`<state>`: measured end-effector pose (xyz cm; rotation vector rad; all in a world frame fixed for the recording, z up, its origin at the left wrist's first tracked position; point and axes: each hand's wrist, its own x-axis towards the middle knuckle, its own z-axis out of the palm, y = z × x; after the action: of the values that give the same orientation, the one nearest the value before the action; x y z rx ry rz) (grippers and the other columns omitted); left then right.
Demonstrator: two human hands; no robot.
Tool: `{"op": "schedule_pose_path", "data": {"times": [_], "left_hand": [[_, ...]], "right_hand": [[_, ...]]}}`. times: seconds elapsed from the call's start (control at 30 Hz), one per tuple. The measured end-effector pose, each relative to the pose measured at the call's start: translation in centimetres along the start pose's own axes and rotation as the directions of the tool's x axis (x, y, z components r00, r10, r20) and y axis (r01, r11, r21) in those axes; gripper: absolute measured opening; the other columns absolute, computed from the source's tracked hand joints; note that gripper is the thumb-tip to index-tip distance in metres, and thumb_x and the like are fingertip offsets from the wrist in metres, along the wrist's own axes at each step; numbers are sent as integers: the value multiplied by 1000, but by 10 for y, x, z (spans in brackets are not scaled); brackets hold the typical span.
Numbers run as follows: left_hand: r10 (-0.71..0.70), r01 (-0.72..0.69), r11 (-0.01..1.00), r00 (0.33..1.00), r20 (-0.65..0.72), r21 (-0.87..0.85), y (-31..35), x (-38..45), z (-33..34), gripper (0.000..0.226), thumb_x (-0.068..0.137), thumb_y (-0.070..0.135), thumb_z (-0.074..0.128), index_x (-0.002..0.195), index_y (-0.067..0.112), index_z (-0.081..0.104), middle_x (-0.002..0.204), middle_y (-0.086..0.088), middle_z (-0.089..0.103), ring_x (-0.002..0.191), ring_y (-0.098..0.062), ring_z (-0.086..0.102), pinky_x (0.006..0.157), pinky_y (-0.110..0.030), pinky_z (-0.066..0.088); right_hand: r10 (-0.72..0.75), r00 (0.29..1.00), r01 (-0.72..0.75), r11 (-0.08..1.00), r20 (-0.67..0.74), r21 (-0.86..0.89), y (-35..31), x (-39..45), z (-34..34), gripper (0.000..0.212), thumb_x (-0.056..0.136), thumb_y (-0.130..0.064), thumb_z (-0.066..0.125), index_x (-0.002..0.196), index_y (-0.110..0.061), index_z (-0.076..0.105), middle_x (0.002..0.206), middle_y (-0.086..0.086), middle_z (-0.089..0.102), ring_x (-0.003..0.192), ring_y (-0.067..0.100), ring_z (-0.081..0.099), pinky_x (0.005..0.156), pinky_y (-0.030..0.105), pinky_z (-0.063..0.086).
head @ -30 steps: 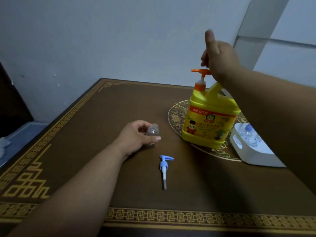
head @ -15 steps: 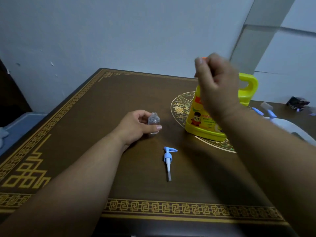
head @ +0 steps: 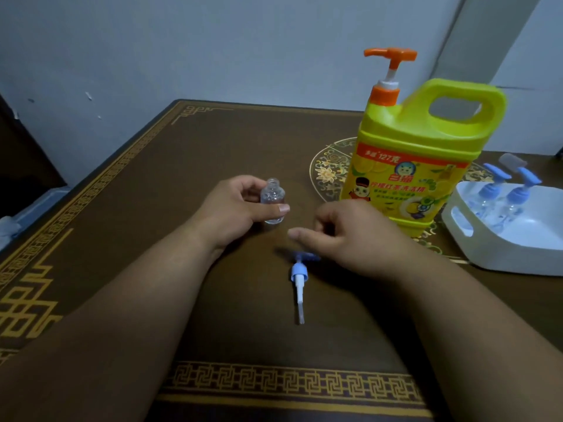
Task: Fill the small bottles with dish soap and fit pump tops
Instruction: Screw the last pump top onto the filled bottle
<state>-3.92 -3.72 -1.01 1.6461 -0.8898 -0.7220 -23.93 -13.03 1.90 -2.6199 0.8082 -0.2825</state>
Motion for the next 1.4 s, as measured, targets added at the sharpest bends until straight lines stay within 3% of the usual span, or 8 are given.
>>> {"op": "schedule_pose_path", "data": {"times": [0.13,0.33,0.47,0.6,0.73,0.93,1.1,1.4], "left_hand": [[4,-4,1000,999,-34,-6,-2,3,3,41,69,21,96,106,19,79,101,0,82,98,-18,78,89,-31,61],[40,-42,999,997,-71,-31,-5,11,13,41,67,18,97,104,14,79,100,-7,82,94,-21,78,81,-27,62],[65,-70,996,993,-94,-52,1,9,19,38,73,4,92,107,3,77,94,-11,80,77,-9,72,66,-15,57],[73,-76,995,996,-57,-67,4,4,20,36,70,6,93,103,7,77,92,-10,80,74,-8,71,66,-18,55],[67,-68,996,998,-17,-54,9,-3,22,32,70,7,94,97,12,79,79,2,78,67,-4,70,60,-14,52],[75,-73,997,992,105,-22,17,-13,27,37,69,9,95,103,12,78,81,2,77,67,-4,68,61,-16,53],[100,-101,995,984,150,-2,18,-16,31,35,69,0,93,99,9,77,73,5,74,63,-1,64,59,-14,51],[130,-136,990,973,189,21,19,-18,32,39,67,-1,94,102,5,76,74,9,75,63,3,63,59,-11,49]], "right_hand": [[73,969,-19,975,238,-222,-19,-9,1,75,67,-94,53,73,-21,65,64,-1,64,62,14,62,56,38,53],[89,940,-51,991,328,-124,-12,-6,6,46,75,-66,70,83,-21,70,73,2,69,71,18,67,66,41,58],[46,988,-93,939,144,332,-4,-4,-1,30,86,-42,76,82,-14,67,68,5,70,57,14,63,57,40,55],[48,966,146,710,-253,689,-4,-4,-10,19,94,-19,72,80,-8,65,60,19,55,49,10,50,46,24,42],[116,881,276,662,-459,697,1,-4,-15,14,97,-17,70,90,-6,67,74,29,60,60,19,53,55,31,46],[159,842,283,684,-516,672,9,0,-15,11,97,-26,71,95,-16,73,76,0,67,69,9,58,62,29,47],[129,846,288,705,-517,648,6,-1,-13,9,95,-25,73,102,-19,75,91,1,75,85,17,70,72,27,57],[111,838,298,727,-534,618,6,-2,-12,10,96,-25,72,105,-21,75,92,-4,76,85,8,70,72,19,55]]}}
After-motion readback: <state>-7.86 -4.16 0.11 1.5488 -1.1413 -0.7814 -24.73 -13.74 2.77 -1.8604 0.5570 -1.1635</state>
